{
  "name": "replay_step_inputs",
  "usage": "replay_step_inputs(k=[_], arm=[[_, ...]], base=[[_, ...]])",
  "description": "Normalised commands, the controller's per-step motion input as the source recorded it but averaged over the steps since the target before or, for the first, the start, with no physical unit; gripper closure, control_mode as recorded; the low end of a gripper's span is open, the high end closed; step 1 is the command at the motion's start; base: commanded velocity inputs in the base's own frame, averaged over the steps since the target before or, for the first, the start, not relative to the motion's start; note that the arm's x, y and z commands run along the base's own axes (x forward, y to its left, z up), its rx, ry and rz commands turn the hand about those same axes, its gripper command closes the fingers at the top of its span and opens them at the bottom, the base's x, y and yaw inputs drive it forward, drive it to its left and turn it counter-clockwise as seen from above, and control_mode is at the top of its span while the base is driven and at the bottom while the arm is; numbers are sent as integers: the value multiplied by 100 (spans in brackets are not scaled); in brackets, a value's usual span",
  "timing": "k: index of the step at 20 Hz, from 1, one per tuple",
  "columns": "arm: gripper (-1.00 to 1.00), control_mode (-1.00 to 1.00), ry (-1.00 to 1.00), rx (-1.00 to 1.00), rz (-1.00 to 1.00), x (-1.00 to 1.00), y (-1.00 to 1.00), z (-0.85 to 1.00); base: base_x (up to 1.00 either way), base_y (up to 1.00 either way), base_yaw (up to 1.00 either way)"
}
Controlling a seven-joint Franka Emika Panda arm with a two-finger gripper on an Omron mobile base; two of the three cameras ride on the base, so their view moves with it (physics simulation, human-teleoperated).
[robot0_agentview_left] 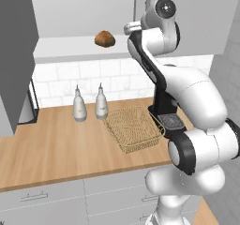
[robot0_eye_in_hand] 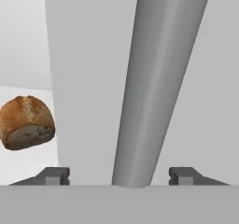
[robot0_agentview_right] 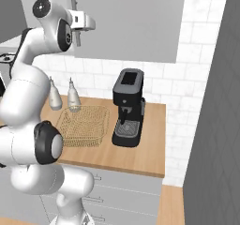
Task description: Open the cabinet, pick up the bread from the cabinet and place it in the basket. Then move the basket to the dining counter.
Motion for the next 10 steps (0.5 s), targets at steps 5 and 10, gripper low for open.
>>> replay_step_inputs(k=[5, 10], arm=[[100, -100, -11, 0, 3, 21, 0, 0], [100, -100, -3, 0, 2, 12, -13, -7]], base=[[0, 0, 0], [0, 0, 0]])
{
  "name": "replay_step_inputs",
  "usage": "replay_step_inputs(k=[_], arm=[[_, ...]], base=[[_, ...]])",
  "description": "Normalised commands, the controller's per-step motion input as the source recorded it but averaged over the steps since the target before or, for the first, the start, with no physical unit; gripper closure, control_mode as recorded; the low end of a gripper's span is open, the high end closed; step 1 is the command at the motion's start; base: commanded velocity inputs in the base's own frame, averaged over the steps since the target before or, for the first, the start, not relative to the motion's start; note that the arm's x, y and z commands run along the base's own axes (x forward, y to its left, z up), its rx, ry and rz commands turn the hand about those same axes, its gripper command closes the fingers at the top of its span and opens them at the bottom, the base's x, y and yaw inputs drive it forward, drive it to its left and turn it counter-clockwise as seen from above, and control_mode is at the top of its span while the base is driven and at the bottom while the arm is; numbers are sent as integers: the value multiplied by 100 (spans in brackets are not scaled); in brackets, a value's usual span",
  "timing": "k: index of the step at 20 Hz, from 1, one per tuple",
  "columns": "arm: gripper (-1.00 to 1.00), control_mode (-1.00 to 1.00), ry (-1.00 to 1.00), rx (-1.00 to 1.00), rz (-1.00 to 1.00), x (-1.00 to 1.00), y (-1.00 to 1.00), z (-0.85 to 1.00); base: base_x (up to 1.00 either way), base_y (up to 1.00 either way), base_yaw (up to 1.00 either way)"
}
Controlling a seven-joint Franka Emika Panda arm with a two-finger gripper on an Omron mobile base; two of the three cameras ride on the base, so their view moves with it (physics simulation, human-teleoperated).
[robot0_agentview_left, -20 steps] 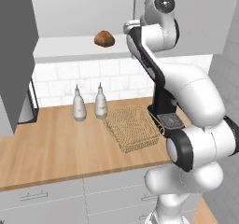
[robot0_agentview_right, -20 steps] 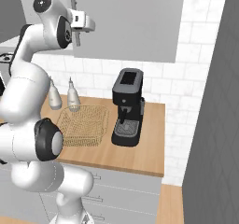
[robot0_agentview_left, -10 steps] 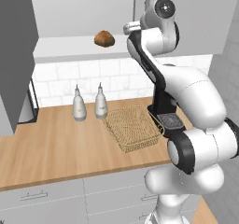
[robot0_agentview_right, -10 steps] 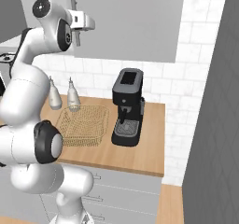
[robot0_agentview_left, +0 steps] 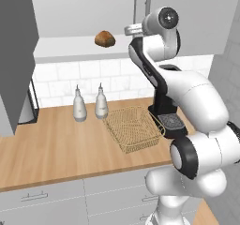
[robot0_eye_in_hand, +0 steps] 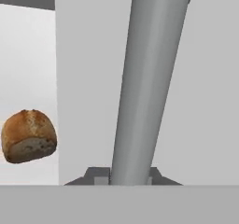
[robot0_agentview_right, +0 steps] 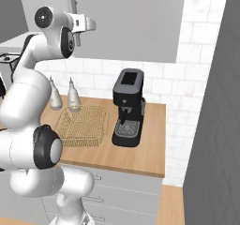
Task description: Open the cabinet, pick up the bread from the cabinet and place it in the basket. Then move the basket to the dining counter.
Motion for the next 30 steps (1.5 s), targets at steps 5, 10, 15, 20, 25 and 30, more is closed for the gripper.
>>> replay_step_inputs(k=[5, 10, 15, 20, 25, 30], arm=[[100, -100, 0, 0, 3, -89, -55, 0], [100, -100, 0, 2, 1, -100, -68, 6], [100, -100, 0, 6, 0, -100, -93, 13], [100, -100, 5, 9, 0, -100, -100, 10], [100, -100, 15, 12, 0, -79, -96, 0], [100, -100, 1, 5, -5, -94, -50, 0]], base=[[0, 0, 0], [0, 0, 0], [0, 0, 0], [0, 0, 0], [0, 0, 0], [0, 0, 0]])
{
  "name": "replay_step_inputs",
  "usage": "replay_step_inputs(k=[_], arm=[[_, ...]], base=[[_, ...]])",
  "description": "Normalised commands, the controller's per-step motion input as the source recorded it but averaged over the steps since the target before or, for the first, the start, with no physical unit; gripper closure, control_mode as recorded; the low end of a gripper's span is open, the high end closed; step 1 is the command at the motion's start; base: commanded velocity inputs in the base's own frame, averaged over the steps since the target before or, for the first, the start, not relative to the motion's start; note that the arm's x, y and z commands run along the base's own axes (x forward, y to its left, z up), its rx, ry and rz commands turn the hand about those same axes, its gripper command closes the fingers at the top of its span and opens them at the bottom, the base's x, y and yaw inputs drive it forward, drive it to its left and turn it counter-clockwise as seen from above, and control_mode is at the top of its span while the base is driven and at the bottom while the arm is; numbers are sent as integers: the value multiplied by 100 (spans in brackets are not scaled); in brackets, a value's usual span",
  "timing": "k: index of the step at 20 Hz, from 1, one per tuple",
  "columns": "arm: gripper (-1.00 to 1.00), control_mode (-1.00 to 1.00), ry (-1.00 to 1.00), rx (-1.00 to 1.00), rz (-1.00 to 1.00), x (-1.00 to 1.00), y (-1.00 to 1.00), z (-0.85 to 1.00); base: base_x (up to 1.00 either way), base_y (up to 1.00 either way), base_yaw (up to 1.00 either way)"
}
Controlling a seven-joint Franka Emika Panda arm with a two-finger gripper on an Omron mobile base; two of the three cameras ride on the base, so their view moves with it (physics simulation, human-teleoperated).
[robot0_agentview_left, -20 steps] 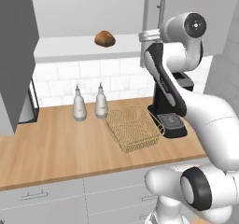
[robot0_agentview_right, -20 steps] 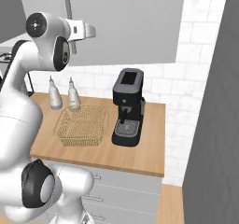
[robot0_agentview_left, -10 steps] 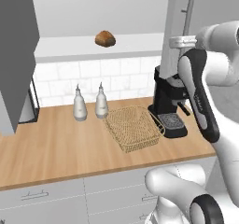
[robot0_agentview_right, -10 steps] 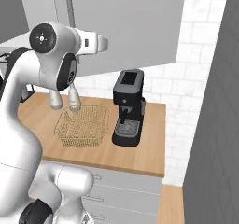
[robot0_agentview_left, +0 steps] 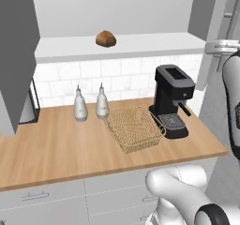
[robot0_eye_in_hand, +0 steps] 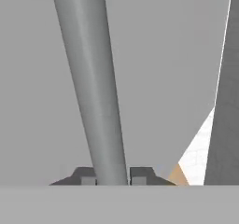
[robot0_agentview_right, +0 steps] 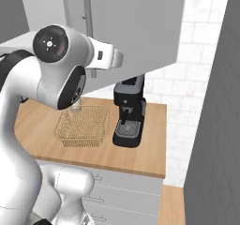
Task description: Open the cabinet, pick up the bread from the cabinet and place it in the basket. Then move the basket to the dining counter.
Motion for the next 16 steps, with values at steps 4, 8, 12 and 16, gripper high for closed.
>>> replay_step_inputs(k=[4, 8, 12, 16], arm=[[-100, -100, 0, 0, -5, -79, -8, 0], [-100, -100, 0, 0, -5, -67, 0, 0], [-100, -100, 1, -6, -12, -55, 6, 14], [-100, -100, 16, -22, -16, -37, 77, 6]], base=[[0, 0, 0], [0, 0, 0], [0, 0, 0], [0, 0, 0]])
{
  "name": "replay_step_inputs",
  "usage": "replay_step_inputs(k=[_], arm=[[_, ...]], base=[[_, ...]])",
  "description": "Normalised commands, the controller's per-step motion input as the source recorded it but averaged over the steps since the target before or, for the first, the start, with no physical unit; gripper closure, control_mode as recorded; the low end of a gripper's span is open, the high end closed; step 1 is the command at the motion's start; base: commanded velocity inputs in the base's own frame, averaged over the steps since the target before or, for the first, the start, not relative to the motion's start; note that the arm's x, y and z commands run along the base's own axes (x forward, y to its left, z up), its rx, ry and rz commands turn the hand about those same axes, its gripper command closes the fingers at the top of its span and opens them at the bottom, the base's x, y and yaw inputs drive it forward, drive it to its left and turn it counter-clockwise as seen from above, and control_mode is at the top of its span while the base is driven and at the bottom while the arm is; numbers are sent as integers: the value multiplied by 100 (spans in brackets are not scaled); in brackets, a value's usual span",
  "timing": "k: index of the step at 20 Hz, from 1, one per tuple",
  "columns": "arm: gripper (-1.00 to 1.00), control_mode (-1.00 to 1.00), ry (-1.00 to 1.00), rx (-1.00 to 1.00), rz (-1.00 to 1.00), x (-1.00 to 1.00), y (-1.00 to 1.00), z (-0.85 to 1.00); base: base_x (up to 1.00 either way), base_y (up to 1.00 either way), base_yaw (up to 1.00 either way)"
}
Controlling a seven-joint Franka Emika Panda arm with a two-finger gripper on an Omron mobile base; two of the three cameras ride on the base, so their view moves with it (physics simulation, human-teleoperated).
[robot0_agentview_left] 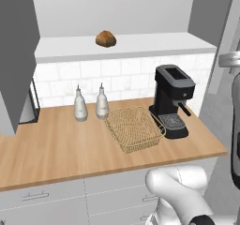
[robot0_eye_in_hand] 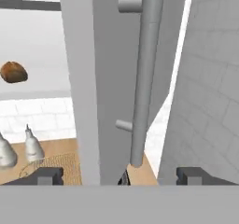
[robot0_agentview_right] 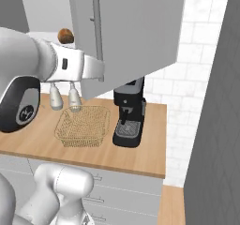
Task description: Open the cabinet, pick up the bread from the cabinet and place it in the basket. Then move the basket to the dining counter.
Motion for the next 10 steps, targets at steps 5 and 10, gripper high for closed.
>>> replay_step_inputs(k=[5, 10], arm=[[-100, -100, 37, -42, -13, 6, 100, -13], [-100, -100, 50, -42, -3, 73, 93, -2]], base=[[0, 0, 0], [0, 0, 0]])
